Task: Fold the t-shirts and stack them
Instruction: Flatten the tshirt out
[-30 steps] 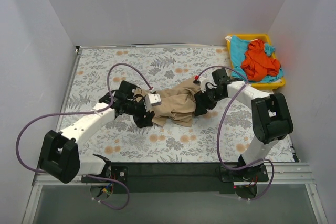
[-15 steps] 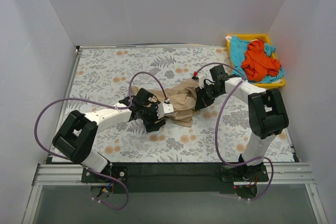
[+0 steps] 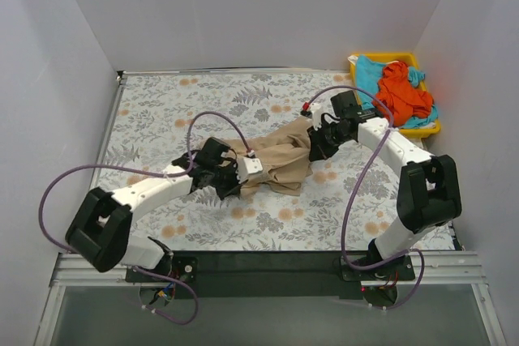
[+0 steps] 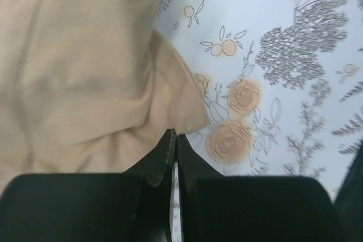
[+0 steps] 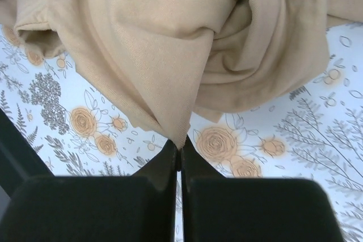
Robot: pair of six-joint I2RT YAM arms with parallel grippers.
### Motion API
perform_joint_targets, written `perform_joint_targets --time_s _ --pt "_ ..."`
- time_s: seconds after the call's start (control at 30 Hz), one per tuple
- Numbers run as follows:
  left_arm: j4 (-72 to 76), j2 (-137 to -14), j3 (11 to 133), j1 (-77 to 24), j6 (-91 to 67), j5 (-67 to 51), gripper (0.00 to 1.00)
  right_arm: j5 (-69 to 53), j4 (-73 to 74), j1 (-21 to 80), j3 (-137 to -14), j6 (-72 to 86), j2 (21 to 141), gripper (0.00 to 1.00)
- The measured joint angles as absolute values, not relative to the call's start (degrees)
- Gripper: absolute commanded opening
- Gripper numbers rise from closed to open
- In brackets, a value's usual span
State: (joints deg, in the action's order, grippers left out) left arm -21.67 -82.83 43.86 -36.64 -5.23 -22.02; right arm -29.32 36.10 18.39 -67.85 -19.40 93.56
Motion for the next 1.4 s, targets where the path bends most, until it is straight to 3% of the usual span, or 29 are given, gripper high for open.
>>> perform_joint_targets --time_s 0.27,0.47,0.5,0.6,0.7,0.8,1.03,1.13,1.4 --pt "-37.74 -64.71 49.47 -23.16 -5.87 -31.77 0.00 -22.37 43.29 18.55 -74.61 -24.69 92.20 0.01" --pt "-43.53 -74.17 59.68 -2.57 -7.79 -41.06 0.00 -20.34 45.78 22.28 -90.78 -25.74 103.59 0.03" --pt "-43.40 -77.76 61.82 2.07 -9.28 -43.00 0.00 -20.25 45.69 23.33 -93.38 -25.65 106.21 0.18" --pt "-41.54 -84.86 65.43 10.63 -13.54 -44.69 0.00 -20.53 46.26 26.50 -99.13 -24.75 112.90 0.45" --pt "-39.03 -89.30 66.24 15.09 -18.06 -43.62 0.00 -21.61 46.96 28.51 -100.75 -24.08 115.70 0.52" --pt "-37.19 -92.40 66.26 15.57 -21.10 -42.48 0.00 -23.11 47.29 28.14 -97.82 -24.21 113.75 0.50" --pt "-34.63 -95.92 66.17 15.53 -25.34 -41.60 0.00 -29.65 49.10 19.79 -76.18 -26.02 95.55 0.49" --pt "-34.02 -95.92 66.17 15.53 -25.89 -41.50 0.00 -30.79 48.23 17.32 -70.06 -26.33 90.94 0.43" --pt "-33.93 -96.14 67.02 15.53 -26.87 -41.54 0.00 -31.44 41.04 18.15 -61.30 -22.41 97.49 0.37"
